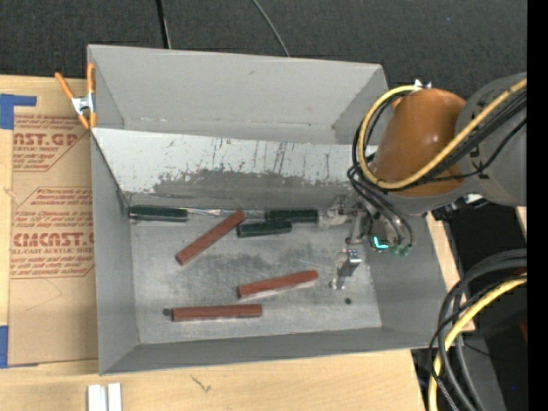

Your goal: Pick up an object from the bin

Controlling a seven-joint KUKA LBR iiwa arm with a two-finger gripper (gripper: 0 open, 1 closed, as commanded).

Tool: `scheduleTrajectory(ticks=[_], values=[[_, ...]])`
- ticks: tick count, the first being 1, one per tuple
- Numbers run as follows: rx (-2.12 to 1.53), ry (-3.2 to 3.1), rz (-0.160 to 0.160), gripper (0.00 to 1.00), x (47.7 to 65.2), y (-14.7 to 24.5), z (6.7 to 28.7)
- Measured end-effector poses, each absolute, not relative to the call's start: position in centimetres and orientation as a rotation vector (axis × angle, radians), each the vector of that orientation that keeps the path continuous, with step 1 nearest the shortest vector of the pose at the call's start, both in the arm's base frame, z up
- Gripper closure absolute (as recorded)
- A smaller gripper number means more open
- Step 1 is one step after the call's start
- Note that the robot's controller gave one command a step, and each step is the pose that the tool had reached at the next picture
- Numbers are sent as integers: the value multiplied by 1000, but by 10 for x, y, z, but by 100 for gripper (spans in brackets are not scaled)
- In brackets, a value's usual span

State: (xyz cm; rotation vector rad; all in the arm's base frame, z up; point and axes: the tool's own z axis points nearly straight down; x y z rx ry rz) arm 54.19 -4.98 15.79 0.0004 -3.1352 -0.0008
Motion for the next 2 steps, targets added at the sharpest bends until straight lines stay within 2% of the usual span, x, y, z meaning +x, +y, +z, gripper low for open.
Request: scheduleTrajectory(ticks=[1,2], values=[[1,-3143,0,0,544,-50,162],[-43,-3153,-1,100,543,-44,75]])
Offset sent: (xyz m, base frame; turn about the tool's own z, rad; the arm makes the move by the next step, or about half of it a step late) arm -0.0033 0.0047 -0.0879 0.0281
